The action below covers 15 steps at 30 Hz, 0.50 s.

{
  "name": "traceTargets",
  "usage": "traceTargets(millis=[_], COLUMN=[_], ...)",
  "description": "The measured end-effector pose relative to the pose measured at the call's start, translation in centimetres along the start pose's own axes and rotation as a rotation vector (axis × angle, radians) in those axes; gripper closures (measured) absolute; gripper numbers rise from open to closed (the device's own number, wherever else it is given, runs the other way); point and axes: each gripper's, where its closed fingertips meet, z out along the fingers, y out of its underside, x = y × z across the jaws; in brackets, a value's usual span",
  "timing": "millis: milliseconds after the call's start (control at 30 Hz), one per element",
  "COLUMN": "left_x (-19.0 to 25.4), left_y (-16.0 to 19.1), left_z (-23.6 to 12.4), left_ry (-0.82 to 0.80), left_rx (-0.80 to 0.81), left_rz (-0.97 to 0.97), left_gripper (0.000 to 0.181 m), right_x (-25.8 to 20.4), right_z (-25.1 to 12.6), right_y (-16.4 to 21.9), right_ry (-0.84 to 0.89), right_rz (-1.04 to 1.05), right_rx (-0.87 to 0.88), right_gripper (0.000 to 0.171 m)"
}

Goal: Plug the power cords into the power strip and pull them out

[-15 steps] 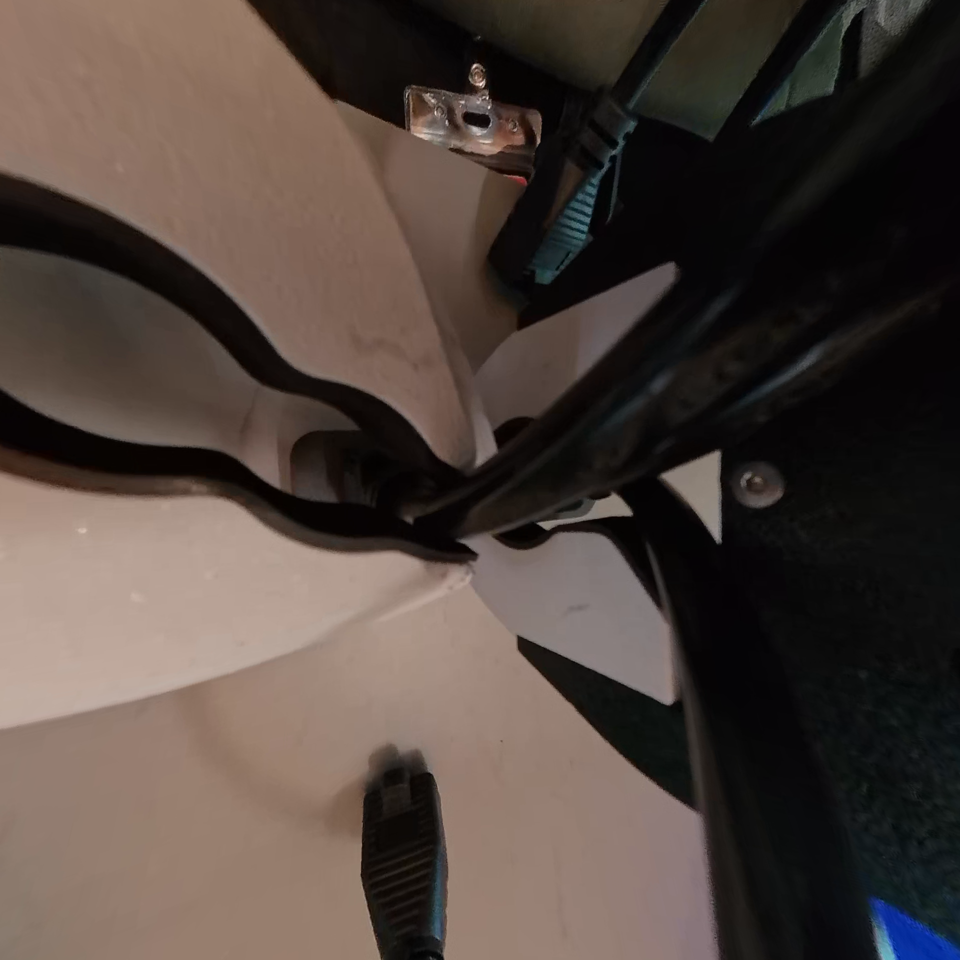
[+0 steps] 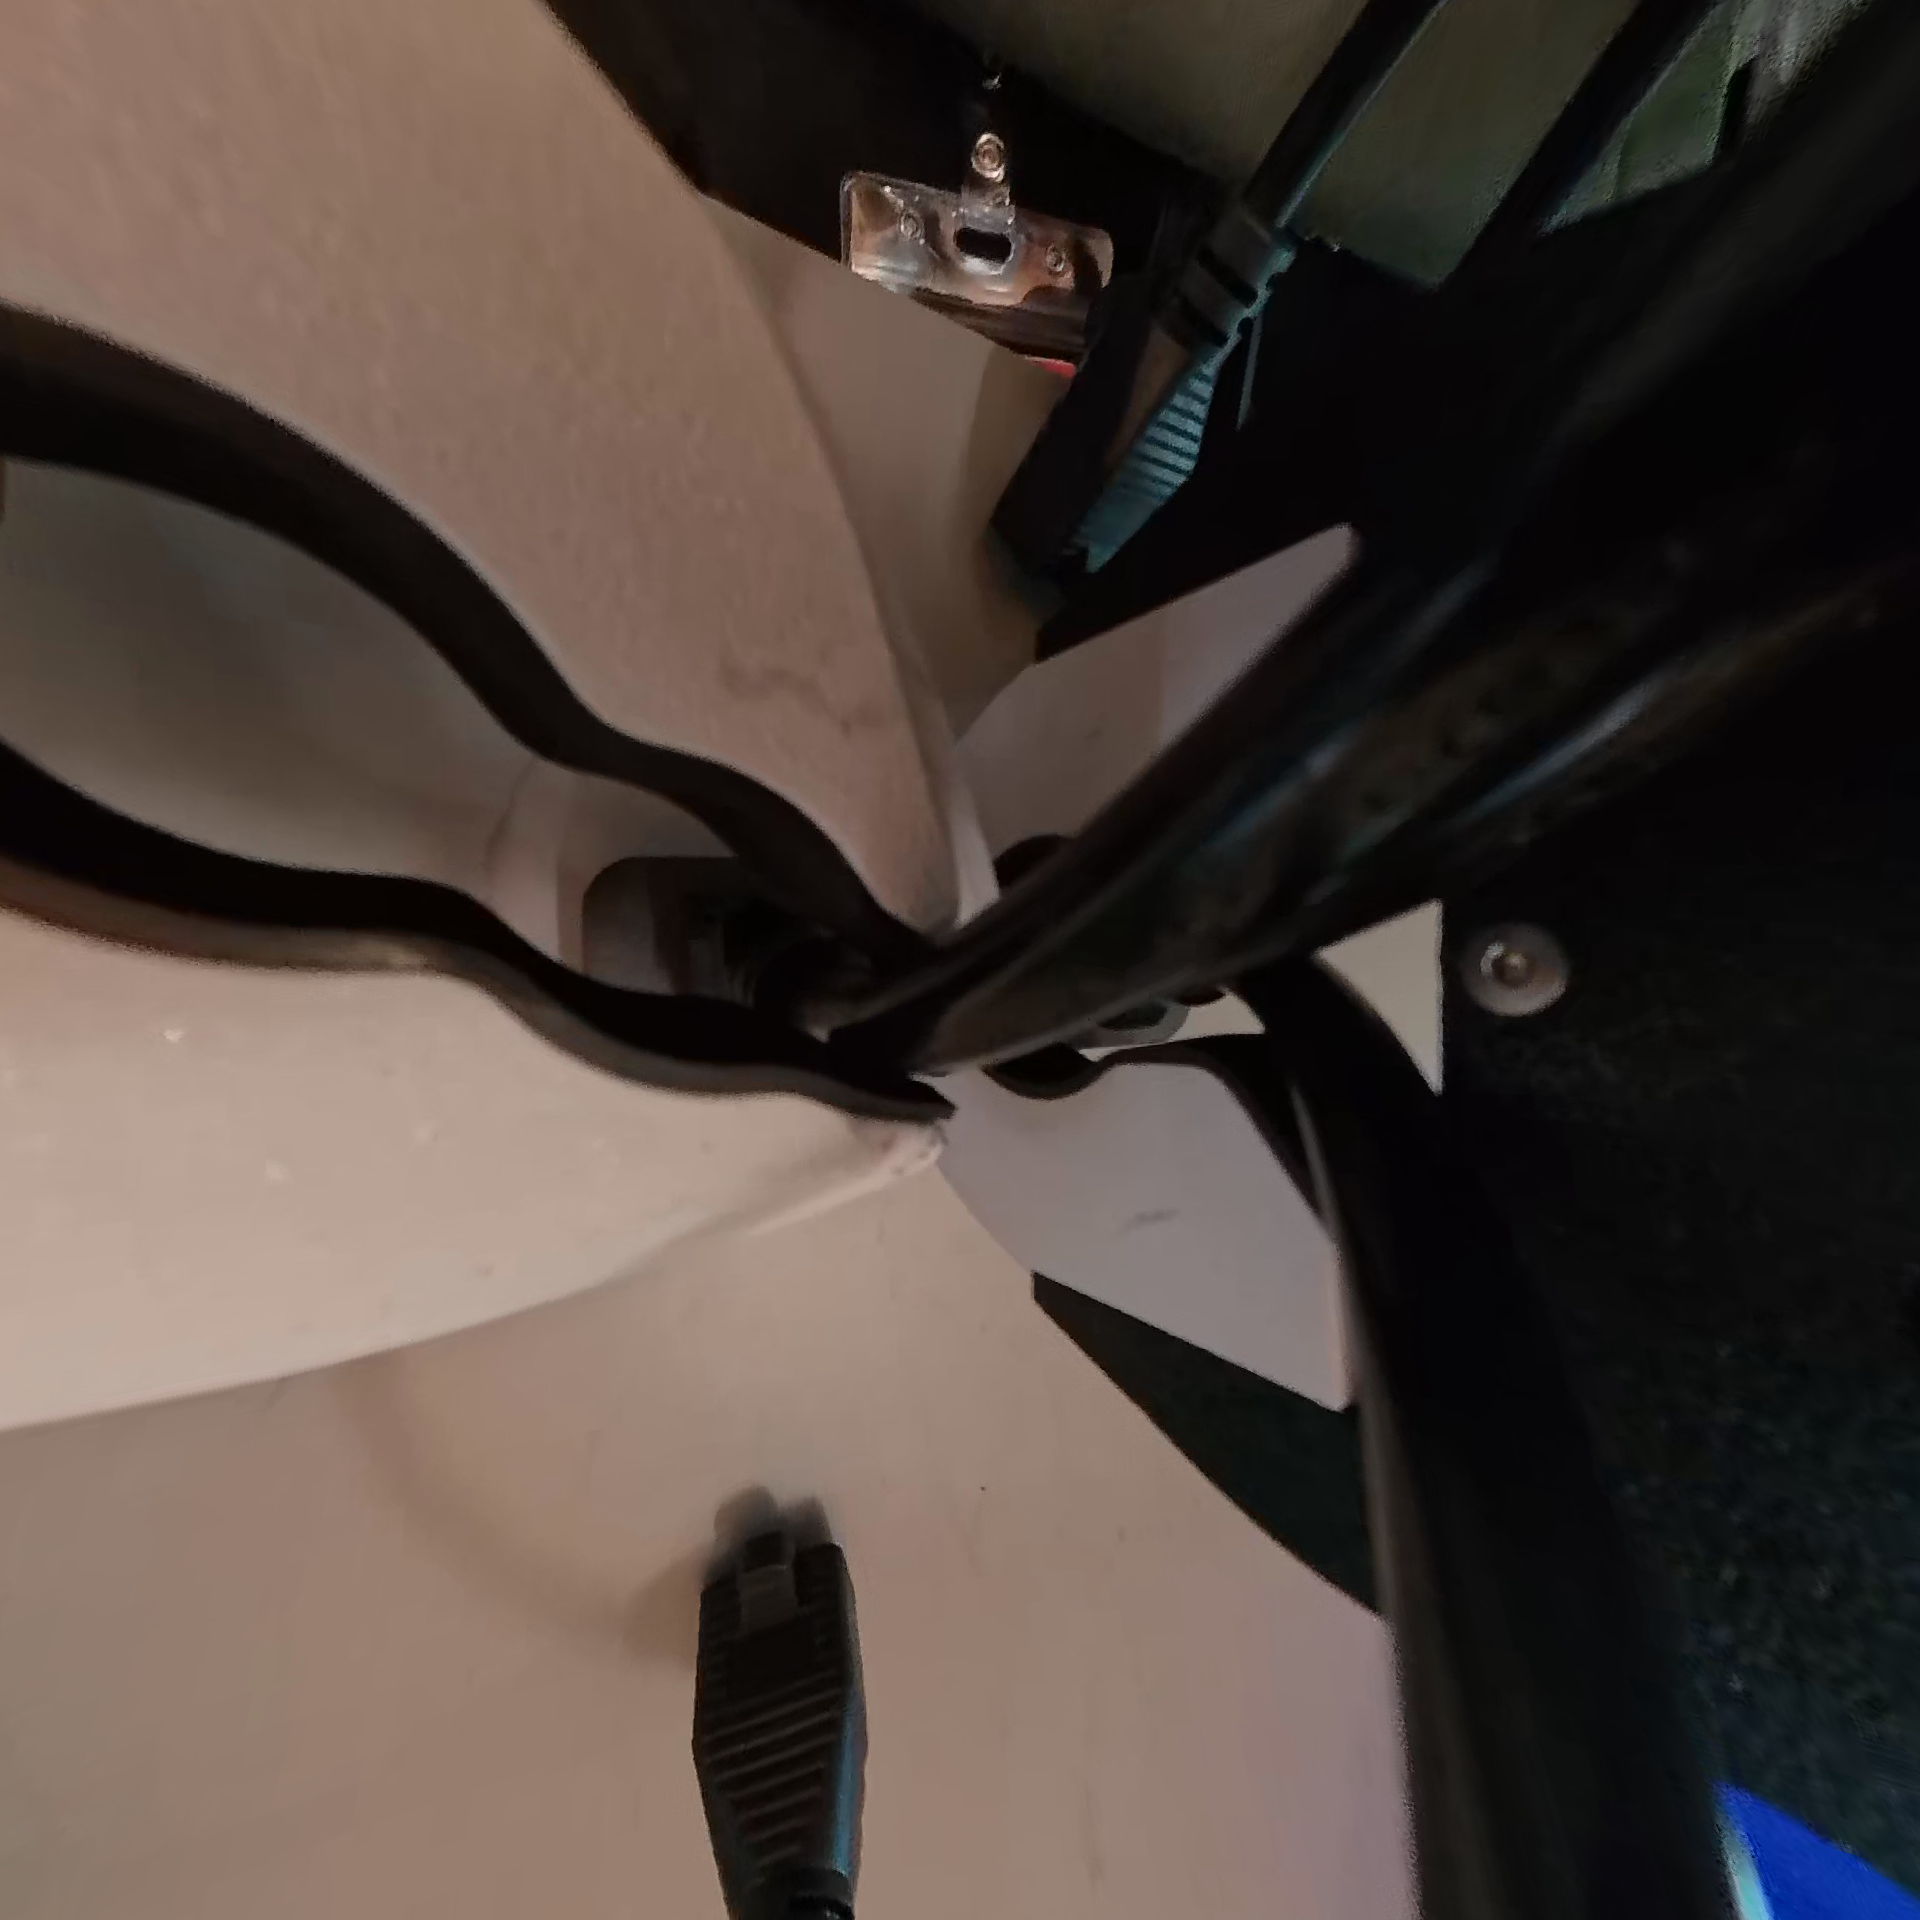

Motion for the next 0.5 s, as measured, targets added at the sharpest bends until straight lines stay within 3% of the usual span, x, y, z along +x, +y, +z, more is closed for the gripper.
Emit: traceTargets(millis=[500], left_x=[-0.18], left_y=[0.1], left_z=[0.01], left_ry=[0.018], left_rx=[-0.016], left_rz=[0.024], left_gripper=[0.155], right_x=[-0.15], right_z=[0.33], right_y=[-0.64], right_ry=[0.001], right_rz=[-0.02], right_rx=[0.073], right_gripper=[0.159])
